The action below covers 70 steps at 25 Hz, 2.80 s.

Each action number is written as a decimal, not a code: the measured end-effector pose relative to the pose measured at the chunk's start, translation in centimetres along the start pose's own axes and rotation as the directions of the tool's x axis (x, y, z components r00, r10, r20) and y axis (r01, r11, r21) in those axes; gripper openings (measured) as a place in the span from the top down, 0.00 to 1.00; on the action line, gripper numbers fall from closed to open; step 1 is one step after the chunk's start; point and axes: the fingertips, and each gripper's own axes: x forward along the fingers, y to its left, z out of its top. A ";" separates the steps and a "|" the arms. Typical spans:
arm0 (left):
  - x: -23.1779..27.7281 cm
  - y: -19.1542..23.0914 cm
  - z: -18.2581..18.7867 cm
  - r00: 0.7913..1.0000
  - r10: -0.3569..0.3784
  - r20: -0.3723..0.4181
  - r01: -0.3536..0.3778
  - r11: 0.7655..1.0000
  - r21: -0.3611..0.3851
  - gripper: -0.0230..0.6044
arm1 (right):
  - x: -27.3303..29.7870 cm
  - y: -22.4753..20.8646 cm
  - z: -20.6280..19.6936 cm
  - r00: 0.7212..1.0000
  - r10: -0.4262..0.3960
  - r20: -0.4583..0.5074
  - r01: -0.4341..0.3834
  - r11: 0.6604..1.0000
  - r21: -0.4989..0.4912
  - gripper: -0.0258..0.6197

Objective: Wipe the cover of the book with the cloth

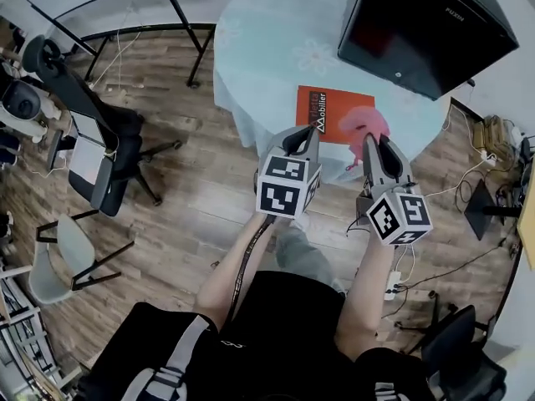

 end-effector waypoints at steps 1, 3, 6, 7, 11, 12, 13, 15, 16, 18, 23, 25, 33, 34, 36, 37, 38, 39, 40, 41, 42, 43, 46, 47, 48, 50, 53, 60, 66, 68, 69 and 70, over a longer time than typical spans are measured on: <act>0.4 0.3 0.3 1.000 0.019 0.004 -0.019 1.000 -0.002 0.94 | 0.7 -0.3 0.4 1.000 0.019 0.002 -0.019 1.000 -0.002 0.86; 1.2 0.7 0.6 0.999 0.049 -0.008 -0.049 0.999 0.003 0.94 | 1.6 -0.8 1.4 0.999 0.054 0.011 -0.054 0.999 -0.003 0.86; 1.1 2.3 -0.3 0.995 0.090 -0.045 -0.092 0.995 -0.038 0.94 | 2.1 -0.3 1.8 0.992 0.125 0.007 -0.125 0.992 0.015 0.86; 1.1 2.7 -0.4 0.994 0.099 -0.047 -0.101 0.993 -0.060 0.94 | 2.3 -0.3 1.8 0.990 0.141 0.000 -0.141 0.990 0.024 0.86; 2.0 2.8 0.8 0.995 0.093 -0.023 -0.094 0.994 -0.059 0.94 | 3.7 -0.9 1.8 0.990 0.143 -0.015 -0.142 0.989 0.030 0.86; 2.4 2.7 0.7 0.996 0.088 -0.027 -0.089 0.994 -0.060 0.94 | 4.0 -1.0 1.6 0.989 0.147 -0.016 -0.146 0.988 0.043 0.86; 2.8 2.5 0.3 0.996 0.081 -0.038 -0.083 0.995 -0.064 0.94 | 4.2 -1.1 1.3 0.989 0.149 -0.019 -0.148 0.987 0.056 0.86; 3.6 2.0 -0.3 0.996 0.063 -0.070 -0.067 0.996 -0.059 0.94 | 4.9 -1.4 0.8 0.989 0.147 -0.032 -0.144 0.988 0.063 0.86; 4.0 2.0 -0.4 0.995 0.056 -0.084 -0.061 0.997 -0.053 0.94 | 5.4 -1.2 0.6 0.988 0.148 -0.043 -0.146 0.988 0.058 0.86; 4.7 2.6 -0.4 0.993 0.055 -0.102 -0.061 0.997 -0.053 0.94 | 6.7 -0.4 0.0 0.982 0.172 -0.079 -0.169 0.984 0.049 0.86; 7.9 4.4 -0.2 0.992 0.045 -0.122 -0.056 0.994 -0.091 0.94 | 10.6 -0.7 -1.4 0.970 0.191 -0.150 -0.182 0.981 0.070 0.86; 8.9 5.5 -0.3 0.990 0.043 -0.136 -0.059 0.991 -0.116 0.94 | 12.1 -1.0 -2.2 0.965 0.190 -0.182 -0.179 0.981 0.075 0.86; 11.6 11.1 -0.5 0.982 0.076 -0.171 -0.111 0.973 -0.203 0.94 | 18.4 0.1 -5.1 0.924 0.249 -0.291 -0.232 0.968 0.090 0.86; 12.0 11.5 -1.1 0.979 0.078 -0.188 -0.119 0.969 -0.218 0.94 | 18.9 0.5 -5.8 0.913 0.260 -0.314 -0.243 0.965 0.094 0.86; 12.8 12.6 -2.0 0.974 0.079 -0.211 -0.131 0.960 -0.246 0.94 | 20.0 1.0 -7.1 0.893 0.278 -0.354 -0.260 0.961 0.098 0.86; 13.3 13.1 -2.2 0.973 0.077 -0.216 -0.133 0.958 -0.256 0.94 | 20.5 1.0 -7.6 0.886 0.279 -0.370 -0.262 0.960 0.098 0.86; 13.7 13.5 -2.4 0.973 0.074 -0.219 -0.132 0.956 -0.262 0.94 | 21.0 1.0 -8.1 0.880 0.277 -0.386 -0.259 0.961 0.097 0.86; 14.0 13.9 -2.7 0.972 0.070 -0.224 -0.131 0.954 -0.269 0.94 | 21.3 0.8 -8.6 0.874 0.272 -0.402 -0.255 0.962 0.097 0.86; 14.2 14.2 -3.1 0.971 0.066 -0.232 -0.131 0.952 -0.278 0.94 | 21.4 0.8 -9.2 0.867 0.267 -0.420 -0.250 0.963 0.097 0.86; 14.4 14.5 -3.7 0.968 0.063 -0.242 -0.134 0.948 -0.289 0.94 | 21.5 0.8 -9.8 0.859 0.264 -0.439 -0.246 0.964 0.098 0.86; 14.4 14.9 -4.2 0.965 0.062 -0.253 -0.140 0.943 -0.301 0.94 | 21.6 1.0 -10.4 0.850 0.263 -0.457 -0.245 0.965 0.099 0.86; 14.5 15.4 -4.6 0.963 0.065 -0.263 -0.148 0.939 -0.312 0.94 | 21.8 1.2 -11.0 0.841 0.263 -0.472 -0.245 0.964 0.100 0.86; 14.9 16.9 -5.1 0.958 0.072 -0.277 -0.164 0.932 -0.324 0.94 | 22.8 2.1 -12.9 0.818 0.272 -0.506 -0.253 0.961 0.107 0.86; 15.1 17.1 -5.3 0.957 0.070 -0.281 -0.163 0.933 -0.322 0.94 | 23.1 2.3 -13.5 0.813 0.274 -0.515 -0.254 0.961 0.110 0.86; 15.2 17.2 -5.5 0.956 0.065 -0.287 -0.159 0.934 -0.320 0.94 | 23.2 2.4 -13.9 0.807 0.275 -0.522 -0.253 0.961 0.113 0.86; 15.6 17.0 -5.9 0.952 0.050 -0.302 -0.150 0.937 -0.316 0.94 | 23.5 2.4 -14.6 0.800 0.274 -0.534 -0.251 0.961 0.117 0.86; 15.9 16.5 -6.4 0.945 0.037 -0.324 -0.143 0.940 -0.311 0.94 | 23.8 2.0 -14.9 0.796 0.274 -0.540 -0.247 0.961 0.123 0.86; 16.7 14.3 -6.7 0.941 0.030 -0.338 -0.137 0.945 -0.296 0.94 | 23.0 0.0 -15.3 0.788 0.277 -0.550 -0.237 0.961 0.145 0.86; 17.8 12.1 -6.9 0.936 -0.004 -0.352 -0.117 0.939 -0.322 0.94 | 23.0 -1.7 -15.7 0.788 0.270 -0.553 -0.219 0.963 0.158 0.86; 18.0 11.7 -7.1 0.929 0.006 -0.369 -0.122 0.949 -0.292 0.94 | 22.7 -2.0 -15.8 0.787 0.271 -0.555 -0.217 0.963 0.162 0.86; 18.1 11.6 -7.2 0.927 0.008 -0.374 -0.124 0.950 -0.287 0.94 | 22.6 -2.2 -15.9 0.787 0.271 -0.554 -0.214 0.963 0.166 0.86; 18.2 11.5 -7.2 0.926 0.007 -0.377 -0.123 0.950 -0.286 0.94 | 22.5 -2.4 -16.0 0.787 0.271 -0.555 -0.211 0.963 0.170 0.86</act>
